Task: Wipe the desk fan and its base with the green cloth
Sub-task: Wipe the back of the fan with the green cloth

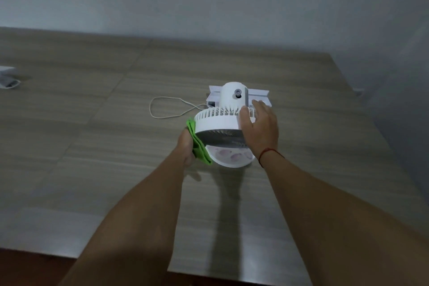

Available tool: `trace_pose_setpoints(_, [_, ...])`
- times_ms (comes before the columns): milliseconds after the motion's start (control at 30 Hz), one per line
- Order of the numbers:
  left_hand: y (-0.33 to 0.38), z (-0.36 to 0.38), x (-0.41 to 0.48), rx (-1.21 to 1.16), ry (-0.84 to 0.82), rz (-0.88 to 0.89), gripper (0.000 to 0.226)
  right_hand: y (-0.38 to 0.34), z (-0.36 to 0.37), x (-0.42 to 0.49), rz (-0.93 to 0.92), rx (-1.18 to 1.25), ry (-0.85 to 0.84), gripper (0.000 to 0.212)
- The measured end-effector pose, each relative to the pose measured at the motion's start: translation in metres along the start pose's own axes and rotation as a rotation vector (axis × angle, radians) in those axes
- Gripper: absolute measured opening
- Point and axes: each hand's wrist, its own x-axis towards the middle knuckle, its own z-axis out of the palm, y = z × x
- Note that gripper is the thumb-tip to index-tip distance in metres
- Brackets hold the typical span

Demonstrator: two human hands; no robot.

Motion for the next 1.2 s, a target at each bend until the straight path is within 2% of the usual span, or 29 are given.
trace_pose_setpoints(167, [0.0,0.001,-0.004,-0.015,0.055,0.03,0.042,-0.005,-0.006,0.005,0.001,0.017,-0.046,0.036])
trace_pose_setpoints(233, [-0.008,-0.005,0.019,-0.013,0.128,0.054,0.061,-0.005,-0.009,0.006,0.022,0.027,-0.071,0.038])
trace_pose_setpoints(300, [-0.006,-0.005,0.017,0.132,0.23,0.05,0.085,-0.006,-0.01,0.004,0.025,0.032,-0.082,0.038])
trace_pose_setpoints(333, [0.002,0.003,-0.005,0.2,0.272,0.096,0.083,-0.006,-0.011,0.003,0.016,0.03,-0.088,0.038])
trace_pose_setpoints(400, [0.013,0.021,-0.042,0.335,0.295,0.289,0.065,-0.007,-0.01,0.003,0.004,0.027,-0.103,0.038])
trace_pose_setpoints(467, [0.013,0.03,-0.061,0.495,0.292,0.504,0.057,-0.008,-0.011,0.003,-0.001,0.024,-0.103,0.038])
trace_pose_setpoints(533, [0.013,0.033,-0.069,0.653,0.247,0.709,0.054,-0.008,-0.011,0.002,-0.021,0.013,-0.098,0.041])
trace_pose_setpoints(633, [0.014,0.044,-0.068,0.9,0.157,0.918,0.054,-0.005,-0.009,0.004,-0.04,0.019,-0.133,0.054])
trace_pose_setpoints(700, [0.012,0.056,-0.077,1.095,0.2,1.015,0.062,-0.004,-0.012,0.007,-0.026,0.036,-0.18,0.054])
trace_pose_setpoints(800, [0.012,0.058,-0.077,1.216,0.206,0.962,0.068,-0.006,-0.021,0.01,0.069,0.092,-0.281,0.037])
trace_pose_setpoints(867, [0.02,0.055,-0.078,1.123,0.122,0.907,0.07,-0.008,-0.027,0.01,0.124,0.156,-0.303,0.038])
trace_pose_setpoints(933, [0.03,0.052,-0.079,0.894,0.103,0.852,0.062,-0.014,-0.031,0.006,0.15,0.162,-0.302,0.054])
trace_pose_setpoints(1000, [0.037,0.047,-0.078,0.747,0.241,0.723,0.049,-0.023,-0.032,0.001,0.184,0.136,-0.329,0.075])
trace_pose_setpoints(1033, [0.04,0.044,-0.077,0.719,0.304,0.634,0.046,-0.028,-0.032,-0.002,0.18,0.112,-0.337,0.079])
trace_pose_setpoints(1100, [0.044,0.041,-0.08,0.694,0.337,0.48,0.047,-0.034,-0.031,-0.007,0.126,0.052,-0.332,0.077])
trace_pose_setpoints(1200, [0.051,0.041,-0.086,0.624,0.327,0.401,0.037,-0.034,-0.026,-0.011,0.023,0.003,-0.28,0.057])
